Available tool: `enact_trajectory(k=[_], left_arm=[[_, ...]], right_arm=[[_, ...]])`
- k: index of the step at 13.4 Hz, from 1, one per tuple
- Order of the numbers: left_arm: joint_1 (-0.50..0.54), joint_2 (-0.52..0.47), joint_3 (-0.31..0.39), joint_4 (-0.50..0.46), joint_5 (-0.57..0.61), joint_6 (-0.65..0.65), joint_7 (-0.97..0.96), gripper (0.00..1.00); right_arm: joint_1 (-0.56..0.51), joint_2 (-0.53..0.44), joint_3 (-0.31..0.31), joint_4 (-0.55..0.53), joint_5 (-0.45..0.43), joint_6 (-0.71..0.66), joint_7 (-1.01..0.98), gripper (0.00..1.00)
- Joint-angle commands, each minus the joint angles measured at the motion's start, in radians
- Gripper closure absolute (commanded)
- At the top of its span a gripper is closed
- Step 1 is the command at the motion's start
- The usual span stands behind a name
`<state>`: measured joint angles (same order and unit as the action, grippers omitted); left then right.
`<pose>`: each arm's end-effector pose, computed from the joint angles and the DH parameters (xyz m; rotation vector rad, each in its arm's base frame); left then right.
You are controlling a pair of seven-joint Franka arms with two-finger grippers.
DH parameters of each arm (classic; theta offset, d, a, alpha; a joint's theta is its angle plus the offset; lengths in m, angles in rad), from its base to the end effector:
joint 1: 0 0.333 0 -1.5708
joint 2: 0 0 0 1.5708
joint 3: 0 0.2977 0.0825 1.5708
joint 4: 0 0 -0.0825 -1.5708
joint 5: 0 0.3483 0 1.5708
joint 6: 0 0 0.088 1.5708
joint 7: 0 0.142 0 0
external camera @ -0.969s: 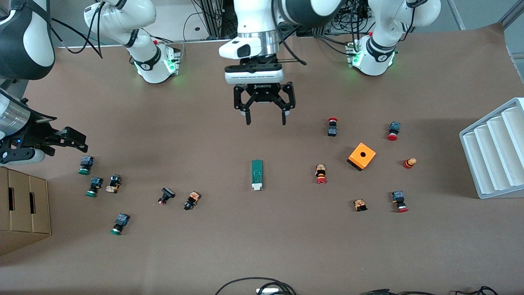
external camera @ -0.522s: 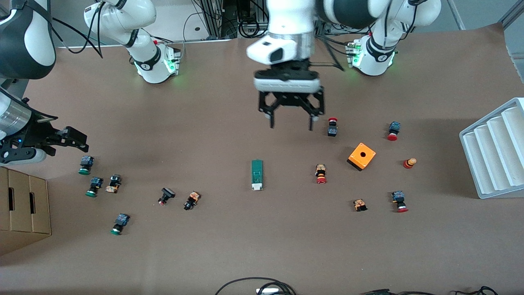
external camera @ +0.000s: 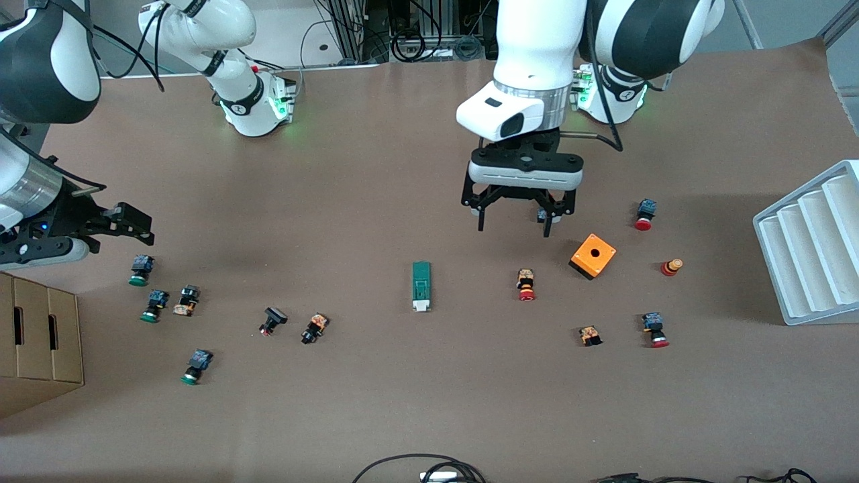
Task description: Close load switch with both arms
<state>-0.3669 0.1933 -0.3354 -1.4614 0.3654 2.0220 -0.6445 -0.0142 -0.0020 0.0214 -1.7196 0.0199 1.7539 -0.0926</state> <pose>0.5083 -0.3637 0.5714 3.0417 -0.2085 0.7397 0.5316 0.0063 0.5228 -3.1194 -0.1507 -0.0579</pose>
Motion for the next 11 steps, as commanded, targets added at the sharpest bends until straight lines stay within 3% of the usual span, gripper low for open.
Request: enact_trajectory(k=[1,7,11], left_arm=[[0.058,-0.021,-0.016,-0.019,-0.055,0.001,0.048,0.00],[0.132,-0.020,-0.014,-0.020,-0.171,-0.052,0.069,0.00],[0.135,-0.023,0.015,-0.014,-0.210,-0.126,0.107,0.00]], right_arm=[[-0.015,-0.010,0.009,0.005,-0.009,-0.028,-0.007,0.00],[-0.012,-0.009,0.000,0.006,-0.009,-0.022,-0.007,0.00],[0.060,-0.006,-0.080,0.006,-0.011,-0.017,-0.009,0.00]])
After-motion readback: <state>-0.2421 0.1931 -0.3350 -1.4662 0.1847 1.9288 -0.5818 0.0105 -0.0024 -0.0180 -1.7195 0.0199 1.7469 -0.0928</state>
